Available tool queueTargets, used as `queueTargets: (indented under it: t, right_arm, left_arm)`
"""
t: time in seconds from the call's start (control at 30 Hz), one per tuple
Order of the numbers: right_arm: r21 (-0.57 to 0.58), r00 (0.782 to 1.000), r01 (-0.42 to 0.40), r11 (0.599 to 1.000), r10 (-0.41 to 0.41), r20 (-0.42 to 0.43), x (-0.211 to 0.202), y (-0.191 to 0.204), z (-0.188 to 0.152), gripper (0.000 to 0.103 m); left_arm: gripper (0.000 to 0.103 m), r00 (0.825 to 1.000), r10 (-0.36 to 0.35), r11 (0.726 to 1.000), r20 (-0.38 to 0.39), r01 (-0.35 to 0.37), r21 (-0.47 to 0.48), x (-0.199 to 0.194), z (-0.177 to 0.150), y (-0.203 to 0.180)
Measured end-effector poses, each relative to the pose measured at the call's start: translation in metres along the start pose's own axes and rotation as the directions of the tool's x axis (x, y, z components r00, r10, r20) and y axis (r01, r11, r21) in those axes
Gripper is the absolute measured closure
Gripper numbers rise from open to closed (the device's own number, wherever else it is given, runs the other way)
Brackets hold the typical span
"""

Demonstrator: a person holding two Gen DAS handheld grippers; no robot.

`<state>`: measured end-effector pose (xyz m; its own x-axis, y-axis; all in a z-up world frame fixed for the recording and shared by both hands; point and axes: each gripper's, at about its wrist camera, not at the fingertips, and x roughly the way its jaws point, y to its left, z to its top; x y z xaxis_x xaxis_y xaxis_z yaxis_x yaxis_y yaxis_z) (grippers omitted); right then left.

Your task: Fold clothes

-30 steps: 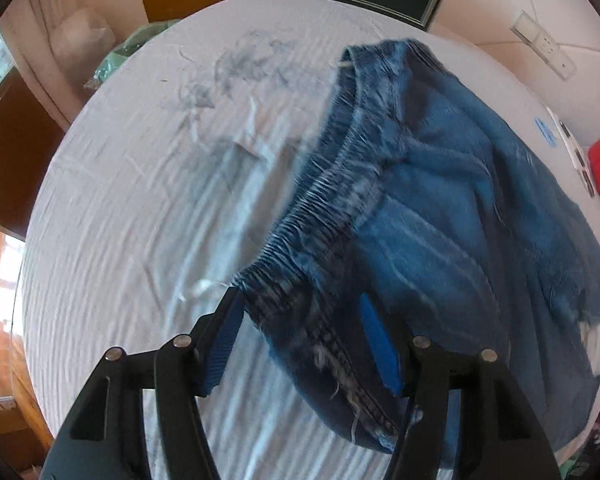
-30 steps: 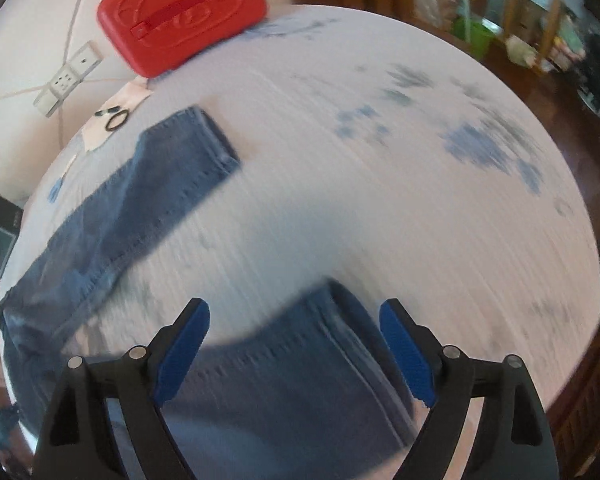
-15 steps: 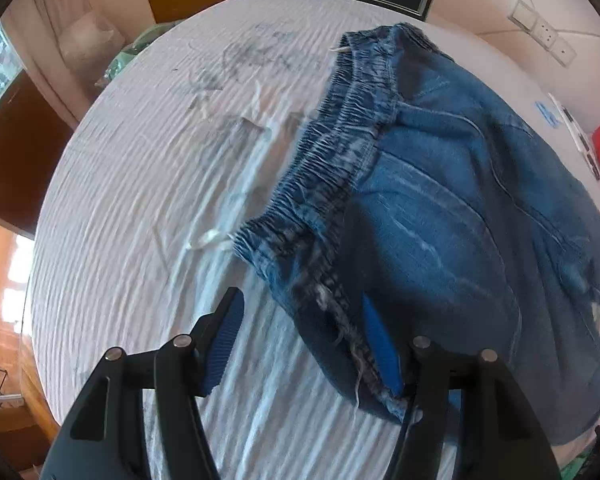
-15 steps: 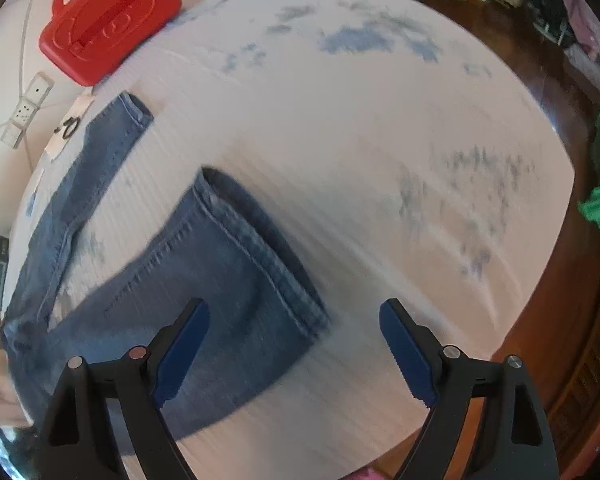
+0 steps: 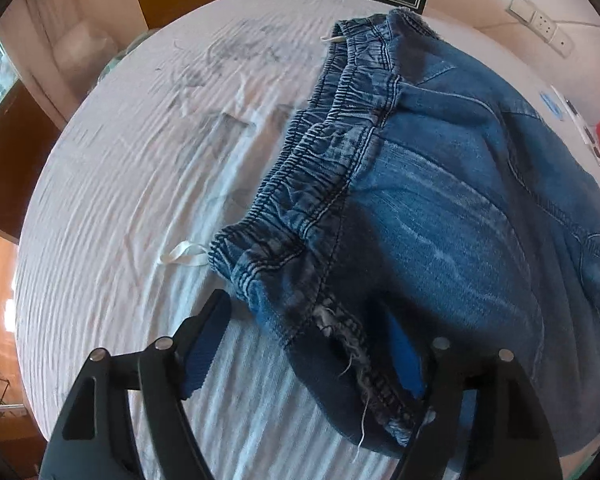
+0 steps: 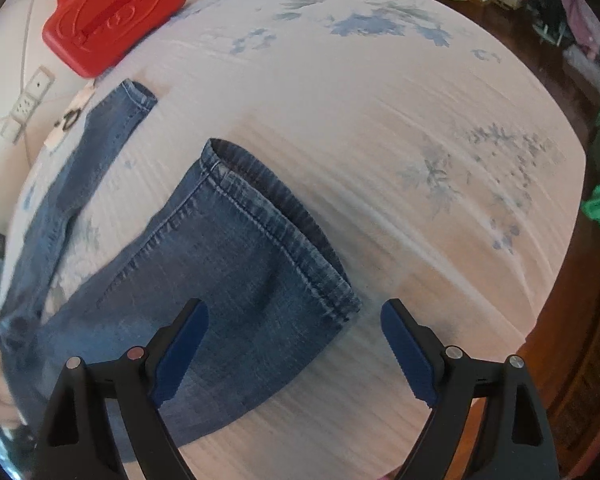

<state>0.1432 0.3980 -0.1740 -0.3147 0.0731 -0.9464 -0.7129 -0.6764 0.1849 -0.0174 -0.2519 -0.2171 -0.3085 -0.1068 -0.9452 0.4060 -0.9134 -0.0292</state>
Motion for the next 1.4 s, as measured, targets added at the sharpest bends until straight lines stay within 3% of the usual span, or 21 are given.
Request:
queueTargets:
  t: [0.03, 0.07, 0.1, 0.13, 0.17, 0.2, 0.33, 0.47, 0.53, 0.63, 0.73, 0.83, 0.97, 1.1, 1.23, 1.3, 1.33, 1.37, 1.4]
  right_arm:
    - [-0.038, 0.999, 0.033, 0.999, -0.033, -0.002, 0.002, 0.007, -0.001, 0.015]
    - [-0.078, 0.998, 0.067, 0.995, -0.067, 0.000, 0.003, 0.015, -0.003, 0.026]
    - [-0.123, 0.995, 0.104, 0.987, -0.103, 0.009, 0.003, 0.024, -0.005, 0.046]
    - [-0.152, 0.992, 0.123, 0.981, -0.121, 0.019, 0.003, 0.031, -0.006, 0.056]
    - [-0.155, 0.995, 0.103, 0.983, -0.102, 0.020, 0.002, 0.035, -0.005, 0.080]
    - [-0.130, 0.999, 0.049, 0.990, -0.049, 0.008, 0.001, 0.035, -0.002, 0.089]
    - [-0.038, 0.988, -0.151, 0.988, 0.152, 0.007, -0.012, 0.035, 0.018, 0.089]
    - [-0.022, 0.952, -0.294, 0.955, 0.295, 0.077, -0.042, 0.054, 0.065, 0.089]
    - [-0.043, 0.935, -0.339, 0.940, 0.341, 0.101, -0.052, 0.073, 0.095, 0.089]
    - [-0.102, 0.931, -0.338, 0.936, 0.348, 0.108, -0.054, 0.112, 0.142, 0.089]
    - [-0.148, 0.949, -0.293, 0.945, 0.306, 0.070, -0.033, 0.158, 0.186, 0.089]
    - [-0.179, 0.975, -0.218, 0.959, 0.223, 0.006, 0.007, 0.199, 0.224, 0.089]
    - [-0.181, 0.987, -0.158, 0.971, 0.148, -0.069, 0.059, 0.235, 0.252, 0.089]
    - [-0.170, 0.989, -0.109, 0.979, 0.091, -0.113, 0.101, 0.253, 0.269, 0.066]
    - [-0.150, 0.989, -0.134, 0.980, 0.121, -0.089, 0.103, 0.250, 0.271, 0.043]
    - [-0.160, 0.991, -0.129, 0.979, 0.121, -0.058, 0.093, 0.246, 0.268, 0.023]
    - [-0.162, 0.991, -0.133, 0.978, 0.128, -0.046, 0.087, 0.244, 0.265, 0.019]
    - [-0.160, 0.989, -0.144, 0.977, 0.140, -0.036, 0.081, 0.240, 0.262, 0.016]
    - [-0.154, 0.988, -0.154, 0.976, 0.152, -0.028, 0.076, 0.236, 0.259, 0.016]
  left_arm:
    - [0.051, 1.000, -0.001, 1.000, -0.002, 0.001, 0.005, -0.001, 0.000, -0.002]
    - [0.079, 1.000, 0.000, 1.000, -0.005, 0.000, 0.014, -0.004, 0.000, -0.006]
    - [0.094, 1.000, 0.004, 1.000, -0.006, -0.004, 0.023, -0.007, -0.001, -0.011]
    - [0.098, 1.000, 0.009, 1.000, 0.003, -0.009, 0.028, -0.012, -0.001, -0.016]
    - [0.098, 1.000, 0.004, 1.000, 0.021, -0.005, 0.022, -0.019, -0.001, -0.018]
    - [0.098, 0.999, -0.007, 1.000, 0.041, 0.007, 0.012, -0.028, 0.001, -0.019]
    - [0.098, 0.986, -0.107, 0.991, 0.131, 0.117, -0.065, -0.079, 0.020, -0.004]
    - [0.098, 0.969, -0.166, 0.980, 0.185, 0.184, -0.083, -0.104, 0.062, 0.001]
    - [0.098, 0.968, -0.163, 0.981, 0.192, 0.180, -0.077, -0.108, 0.085, -0.006]
    - [0.098, 0.971, -0.151, 0.984, 0.186, 0.166, -0.070, -0.103, 0.128, -0.019]
    - [0.098, 0.982, -0.121, 0.989, 0.142, 0.131, -0.062, -0.077, 0.168, -0.039]
    - [0.098, 0.994, -0.068, 0.997, 0.086, 0.071, -0.030, -0.042, 0.203, -0.069]
    - [0.098, 0.999, -0.011, 1.000, 0.032, 0.011, 0.008, 0.001, 0.239, -0.101]
    - [0.093, 0.999, -0.021, 0.998, -0.035, 0.023, 0.054, 0.031, 0.264, -0.118]
    - [0.083, 0.998, -0.063, 0.995, -0.032, 0.065, 0.071, 0.017, 0.271, -0.110]
    - [0.079, 0.995, -0.097, 0.992, -0.021, 0.098, 0.075, 0.002, 0.270, -0.101]
    - [0.078, 0.993, -0.118, 0.990, -0.014, 0.118, 0.079, -0.007, 0.269, -0.097]
    - [0.073, 0.990, -0.142, 0.986, -0.007, 0.143, 0.085, -0.014, 0.269, -0.096]
    - [0.060, 0.985, -0.175, 0.981, 0.003, 0.174, 0.089, -0.021, 0.270, -0.094]
